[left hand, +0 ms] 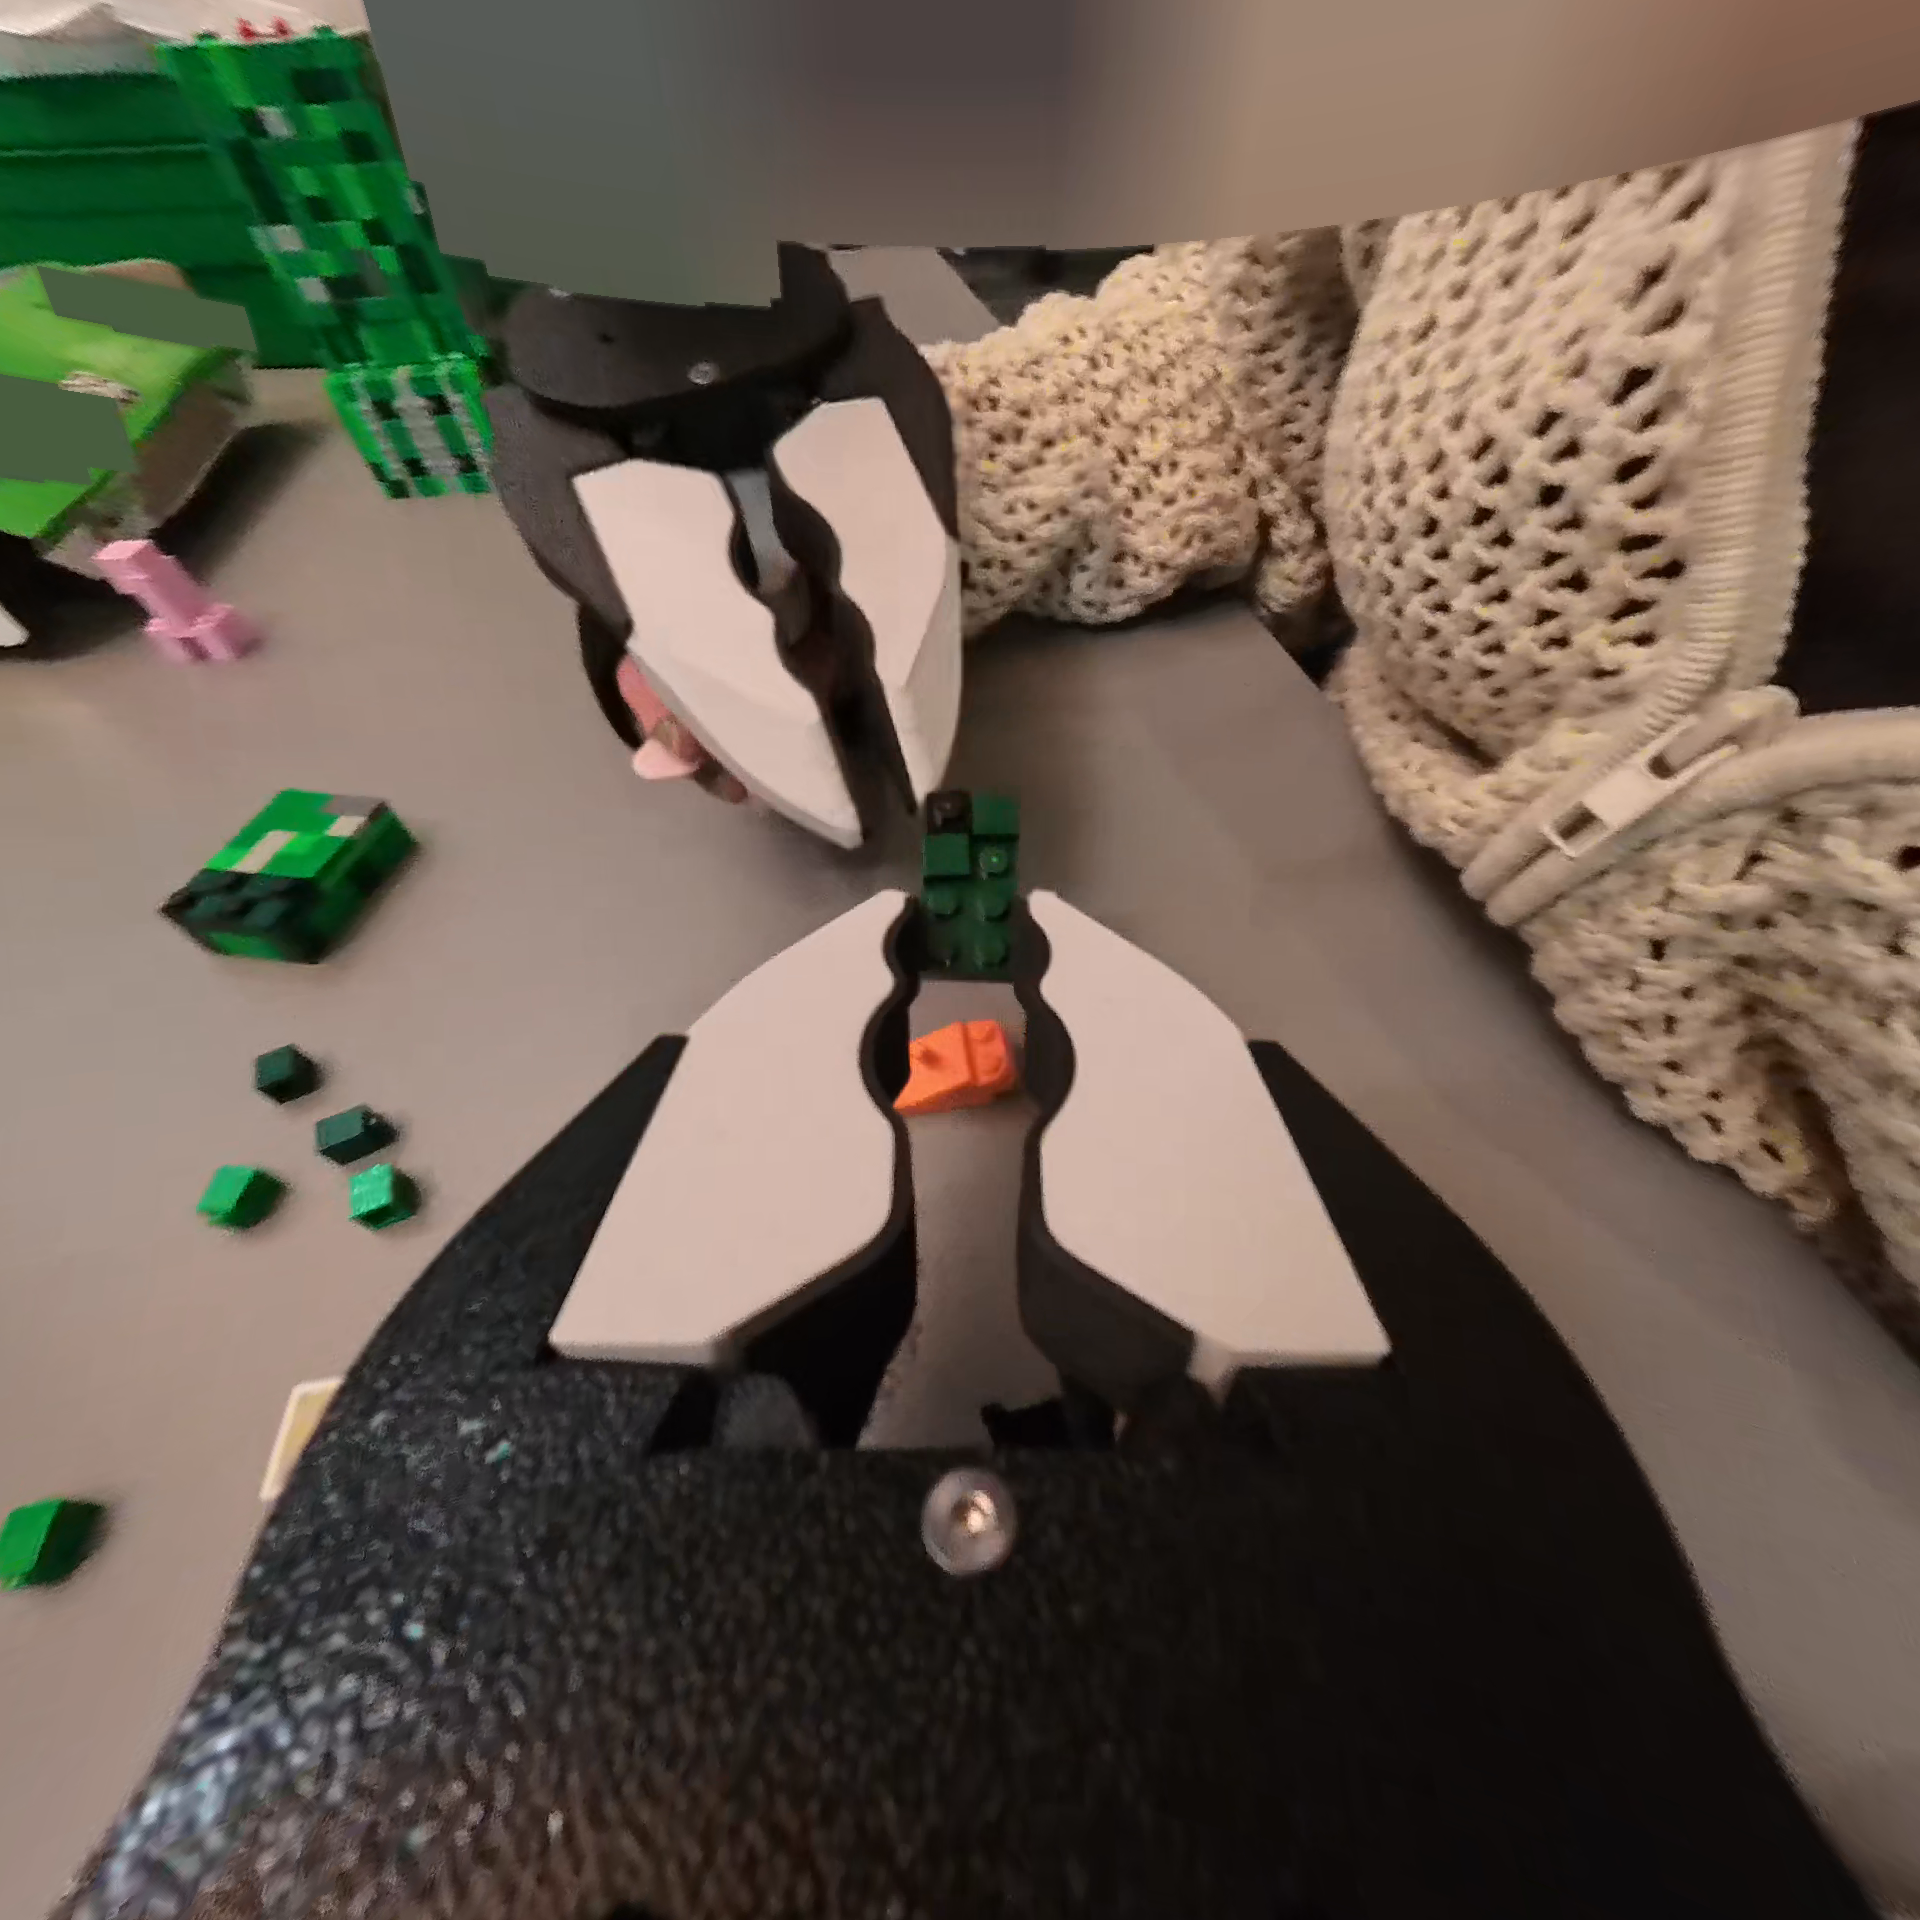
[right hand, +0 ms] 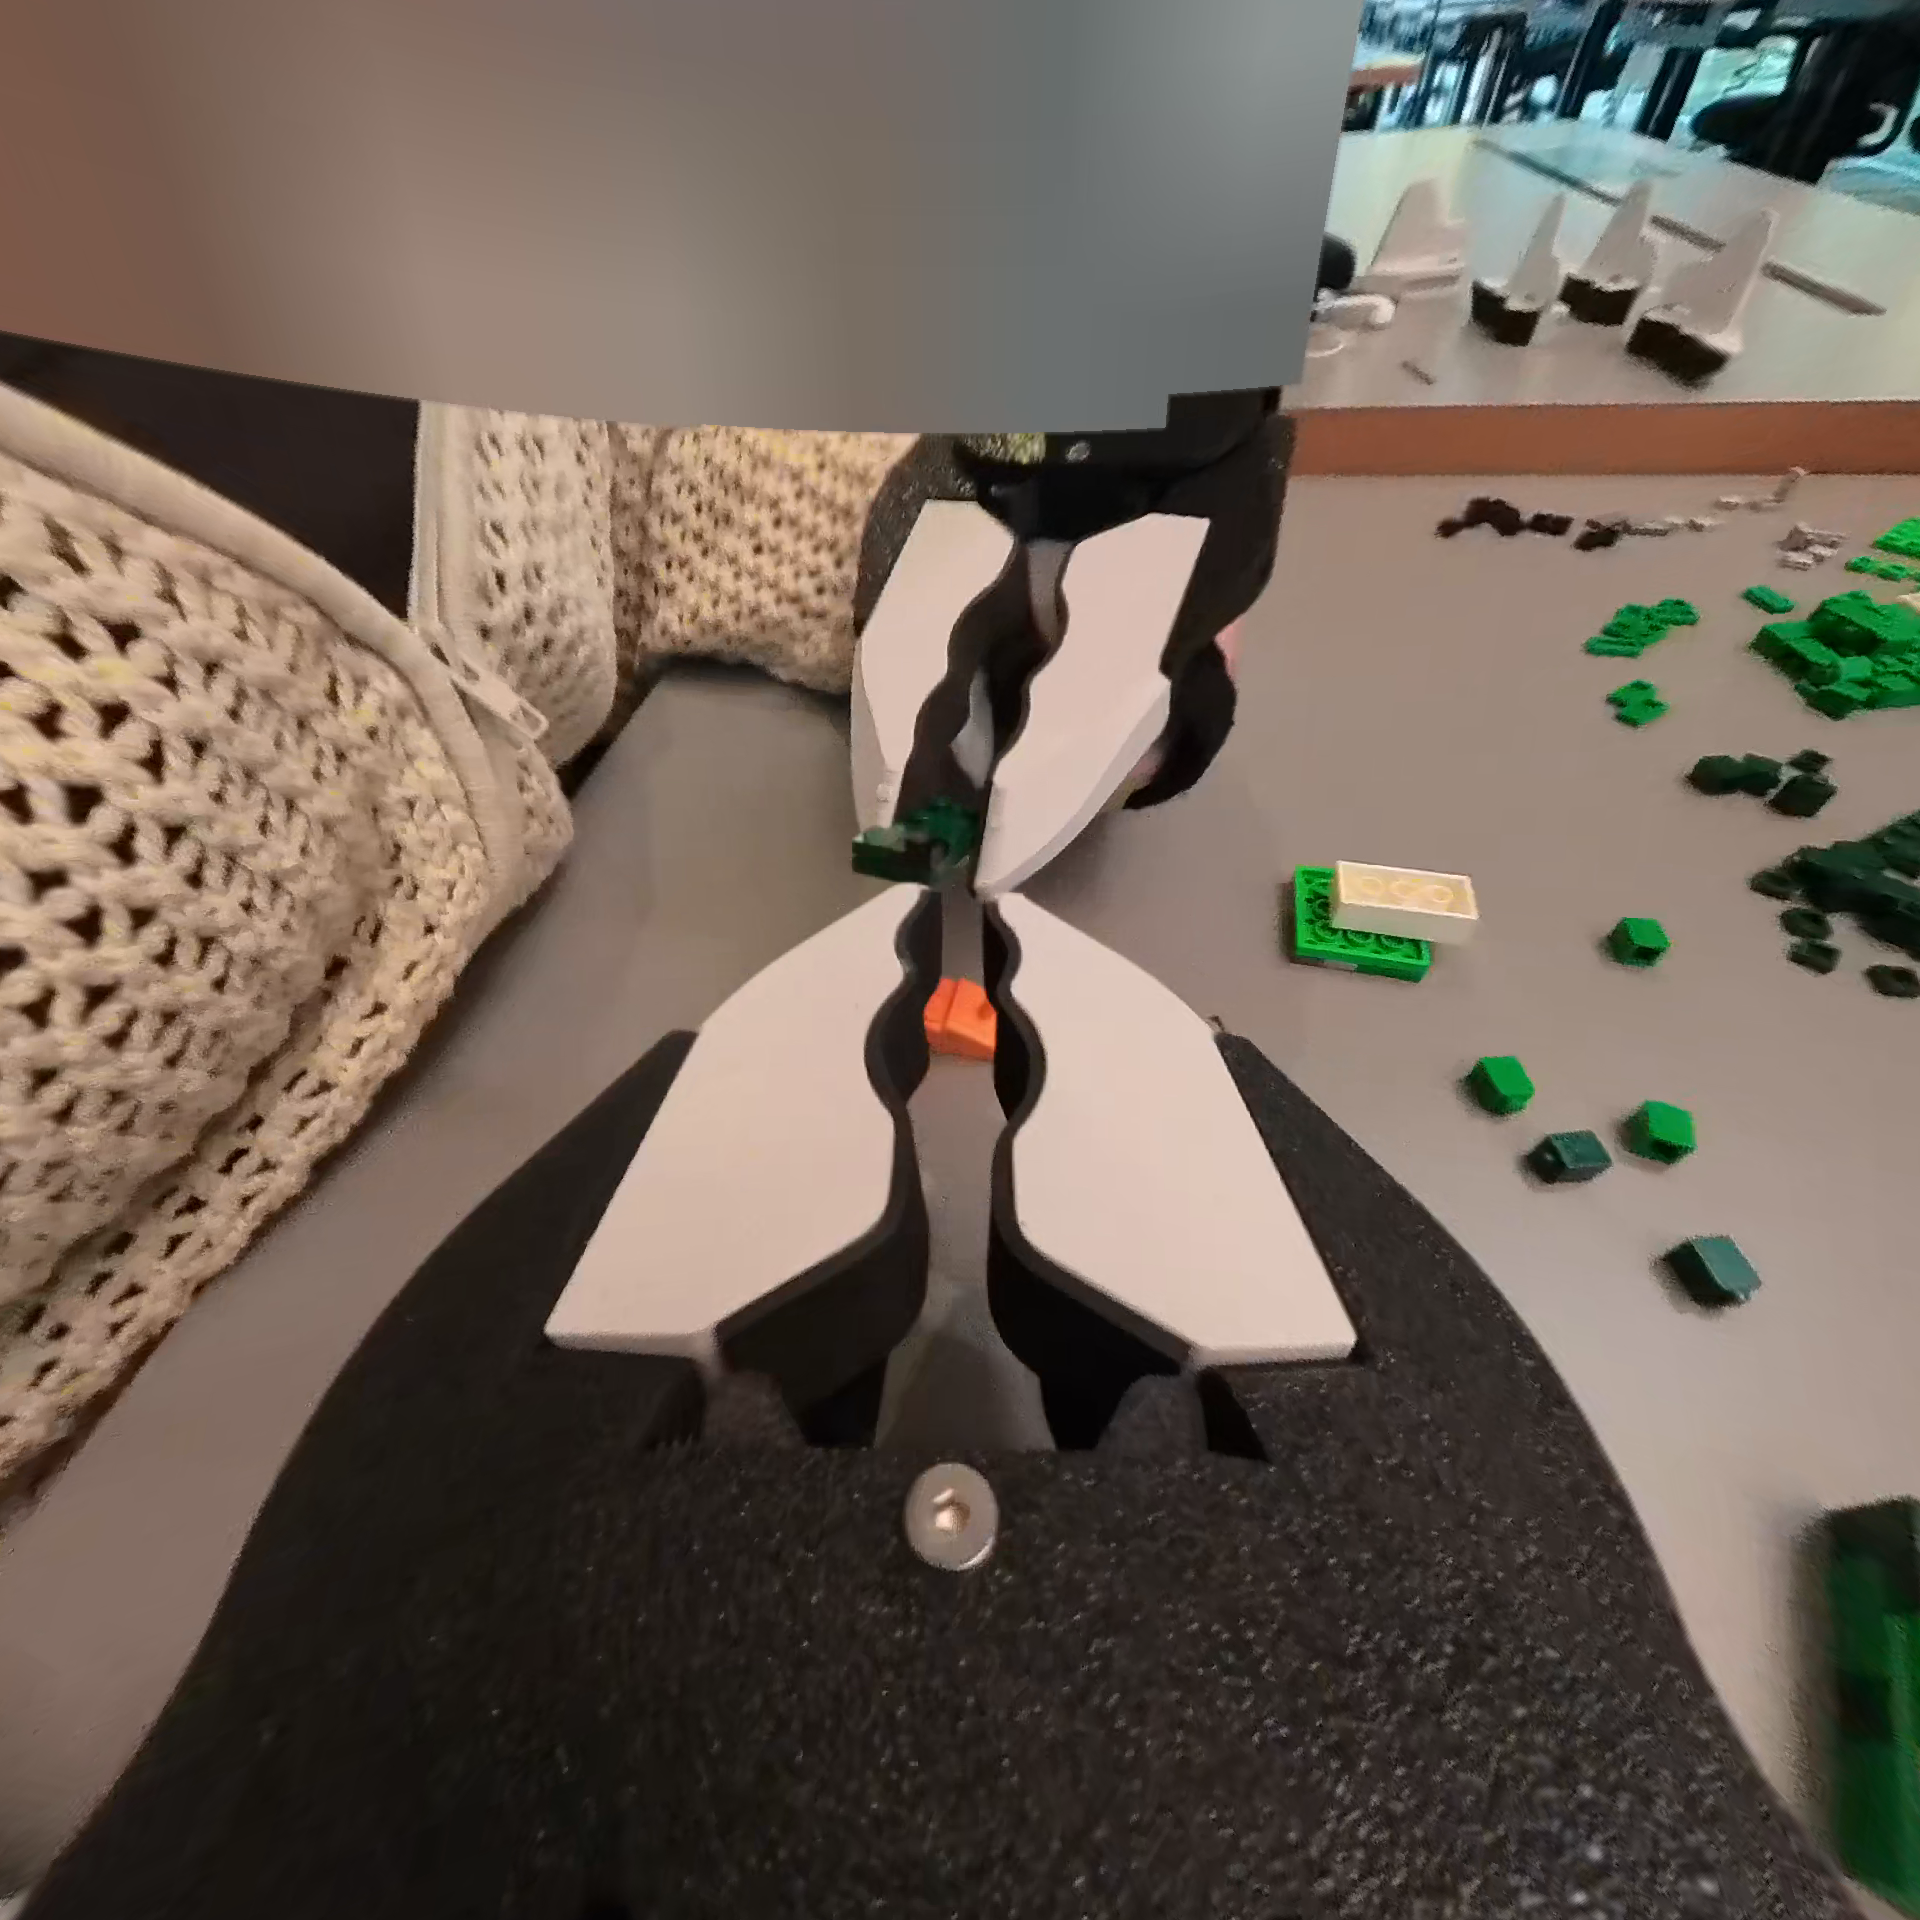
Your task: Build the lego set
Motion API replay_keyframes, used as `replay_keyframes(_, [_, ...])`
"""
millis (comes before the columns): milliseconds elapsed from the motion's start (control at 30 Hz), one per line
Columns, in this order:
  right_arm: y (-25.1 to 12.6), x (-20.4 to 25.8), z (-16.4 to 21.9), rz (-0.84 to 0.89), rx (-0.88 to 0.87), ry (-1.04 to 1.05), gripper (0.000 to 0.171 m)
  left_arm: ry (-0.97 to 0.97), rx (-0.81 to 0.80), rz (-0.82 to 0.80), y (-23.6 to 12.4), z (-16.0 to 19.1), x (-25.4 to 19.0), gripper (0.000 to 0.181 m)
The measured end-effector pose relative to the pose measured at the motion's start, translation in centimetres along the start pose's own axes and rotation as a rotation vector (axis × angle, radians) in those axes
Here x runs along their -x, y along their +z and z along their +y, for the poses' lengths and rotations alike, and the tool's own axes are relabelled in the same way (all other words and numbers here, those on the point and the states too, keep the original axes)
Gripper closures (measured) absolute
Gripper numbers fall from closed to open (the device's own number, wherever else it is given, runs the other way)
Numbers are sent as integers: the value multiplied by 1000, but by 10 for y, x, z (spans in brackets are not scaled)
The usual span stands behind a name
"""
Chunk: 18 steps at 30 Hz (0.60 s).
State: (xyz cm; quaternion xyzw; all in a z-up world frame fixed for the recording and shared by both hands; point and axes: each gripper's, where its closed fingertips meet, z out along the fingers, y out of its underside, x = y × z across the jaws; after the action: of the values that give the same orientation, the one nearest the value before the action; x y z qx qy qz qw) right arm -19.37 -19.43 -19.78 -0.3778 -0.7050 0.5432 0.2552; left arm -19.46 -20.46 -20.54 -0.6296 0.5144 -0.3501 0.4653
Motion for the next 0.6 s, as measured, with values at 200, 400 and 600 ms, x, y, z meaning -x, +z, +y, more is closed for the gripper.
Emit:
replay_keyframes(200, [4,17,-5,-111,-26,5,164,54,49,90,5,6,-16,165])
replay_keyframes(400, [11,29,2,-175,36,-3,155,62,54,123,6,7,-22,165])
replay_keyframes(600, [14,30,3,-183,50,9,153,48,64,115,7,7,-20,165])
